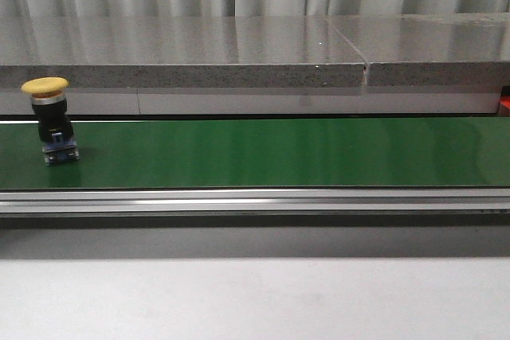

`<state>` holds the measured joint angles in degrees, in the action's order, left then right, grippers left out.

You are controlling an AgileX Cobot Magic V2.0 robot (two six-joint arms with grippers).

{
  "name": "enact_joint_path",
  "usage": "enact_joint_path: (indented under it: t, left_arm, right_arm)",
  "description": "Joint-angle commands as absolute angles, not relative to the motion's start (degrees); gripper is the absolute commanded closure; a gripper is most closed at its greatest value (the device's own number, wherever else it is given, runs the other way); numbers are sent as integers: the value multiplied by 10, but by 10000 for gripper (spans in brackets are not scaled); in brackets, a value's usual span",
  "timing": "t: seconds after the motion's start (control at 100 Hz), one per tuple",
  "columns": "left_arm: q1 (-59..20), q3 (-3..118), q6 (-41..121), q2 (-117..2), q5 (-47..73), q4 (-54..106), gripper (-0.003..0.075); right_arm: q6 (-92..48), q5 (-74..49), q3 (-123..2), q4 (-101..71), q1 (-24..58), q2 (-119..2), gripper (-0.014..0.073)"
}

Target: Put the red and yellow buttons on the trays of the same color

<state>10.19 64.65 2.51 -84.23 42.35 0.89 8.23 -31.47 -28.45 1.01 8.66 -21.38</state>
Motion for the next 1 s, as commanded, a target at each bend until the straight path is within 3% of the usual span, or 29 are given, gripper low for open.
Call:
enact_joint_path:
  t: [0.0,0.39,0.48,0.63,0.68,0.92,0.99]
  left_arm:
    - [92,660,24,-819,389,15,532]
    - [89,660,24,-838,411,16,520]
    - [89,660,24,-838,411,19,442]
    - [89,660,24,-838,400,35,188]
    - [89,660,24,-838,391,47,152]
    - [57,660,54,-812,346,51,158]
    - [38,659,54,-792,339,51,202]
  right_arm:
    - [77,-275,-300,14,87,-218,661]
    - [77,-275,-300,14,87,-218,661]
    - [77,-275,-300,14,87,-218,661]
    - [77,-275,-300,14,87,-218,661]
    - [77,-275,-300,14,87,-218,661]
    - [77,-275,-300,14,87,-218,661]
    - [77,-275,-300,14,87,-218,661]
